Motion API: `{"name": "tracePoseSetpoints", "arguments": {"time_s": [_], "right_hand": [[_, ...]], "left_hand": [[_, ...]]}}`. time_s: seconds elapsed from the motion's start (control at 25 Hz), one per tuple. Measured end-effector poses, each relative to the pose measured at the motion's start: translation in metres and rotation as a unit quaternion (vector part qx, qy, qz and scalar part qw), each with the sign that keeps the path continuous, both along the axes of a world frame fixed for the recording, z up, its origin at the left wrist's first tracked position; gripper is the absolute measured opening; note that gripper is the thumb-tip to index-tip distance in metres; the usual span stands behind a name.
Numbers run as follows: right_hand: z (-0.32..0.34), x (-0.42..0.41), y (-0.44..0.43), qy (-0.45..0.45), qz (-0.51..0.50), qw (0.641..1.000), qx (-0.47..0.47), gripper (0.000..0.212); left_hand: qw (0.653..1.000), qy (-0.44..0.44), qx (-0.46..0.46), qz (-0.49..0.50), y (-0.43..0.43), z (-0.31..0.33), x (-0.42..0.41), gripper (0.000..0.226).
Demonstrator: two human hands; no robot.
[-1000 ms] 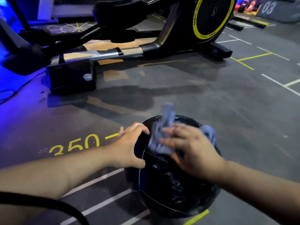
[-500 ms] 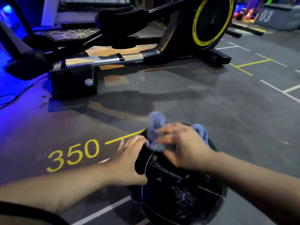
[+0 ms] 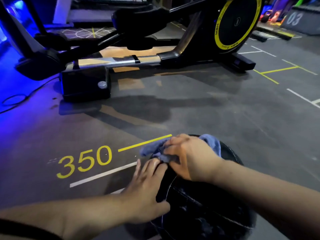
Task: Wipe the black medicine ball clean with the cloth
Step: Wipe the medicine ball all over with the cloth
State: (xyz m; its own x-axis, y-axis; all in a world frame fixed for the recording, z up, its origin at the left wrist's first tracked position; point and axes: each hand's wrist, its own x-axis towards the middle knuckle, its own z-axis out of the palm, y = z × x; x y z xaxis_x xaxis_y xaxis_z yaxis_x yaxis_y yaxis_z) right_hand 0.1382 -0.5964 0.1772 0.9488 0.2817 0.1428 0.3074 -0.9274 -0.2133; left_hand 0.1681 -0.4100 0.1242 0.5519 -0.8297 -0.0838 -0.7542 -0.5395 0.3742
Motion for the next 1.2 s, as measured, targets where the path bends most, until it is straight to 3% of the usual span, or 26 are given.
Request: {"name": "tracePoseSetpoints", "arguments": {"time_s": [0.08,0.2,0.28,0.36,0.44,0.52,0.6,0.64,0.76,0.88,0.92,1.0,1.12,1.2], "right_hand": [[0.007,0.017,-0.022,0.015,-0.089,0.995,0.030,0.024],[0.010,0.030,-0.061,0.040,-0.295,0.955,0.006,0.010],[0.001,0.024,-0.039,-0.001,-0.237,0.970,-0.051,0.019],[-0.006,0.016,0.002,0.021,-0.092,0.995,-0.034,0.026],[0.001,0.025,-0.004,0.041,-0.046,0.998,0.005,0.021],[0.008,0.036,-0.035,0.037,-0.137,0.989,0.033,0.018],[0.010,0.039,-0.065,0.047,-0.288,0.956,0.040,0.016],[0.008,0.035,-0.066,0.034,-0.304,0.952,0.026,0.015],[-0.003,0.001,-0.020,-0.045,-0.124,0.991,0.032,0.026],[-0.011,-0.026,-0.003,-0.034,0.022,0.999,-0.015,0.033],[-0.009,-0.024,-0.010,-0.038,0.005,0.999,-0.008,0.031],[-0.002,-0.011,-0.039,-0.056,-0.123,0.990,0.037,0.024],[0.008,0.010,-0.095,0.058,-0.379,0.922,0.058,0.016],[0.006,0.015,-0.103,0.099,-0.417,0.902,0.048,0.022]], "left_hand": [[1.000,0.006,-0.022,0.007,-0.003,0.003,-0.001,0.078],[0.999,0.003,-0.048,0.007,-0.015,0.010,-0.002,0.073],[0.998,-0.016,-0.054,0.002,-0.018,0.005,-0.003,0.073],[0.995,-0.056,-0.080,-0.003,-0.013,-0.004,-0.002,0.070],[0.997,-0.049,-0.067,0.011,-0.010,-0.003,0.001,0.072],[0.998,-0.012,-0.047,0.031,-0.012,0.002,0.004,0.075],[0.998,0.014,-0.055,0.036,-0.019,0.009,0.005,0.073],[0.998,0.025,-0.051,0.035,-0.021,0.010,0.005,0.072],[0.998,0.030,-0.030,0.044,-0.014,0.003,0.009,0.077],[0.998,0.010,-0.010,0.054,-0.002,-0.004,0.013,0.086],[0.998,0.013,-0.016,0.055,-0.001,-0.004,0.013,0.085],[0.997,0.027,-0.039,0.057,-0.005,-0.001,0.011,0.079],[0.996,0.044,-0.054,0.056,-0.011,0.002,0.007,0.075],[0.996,0.047,-0.054,0.056,-0.013,0.002,0.006,0.074]]}}
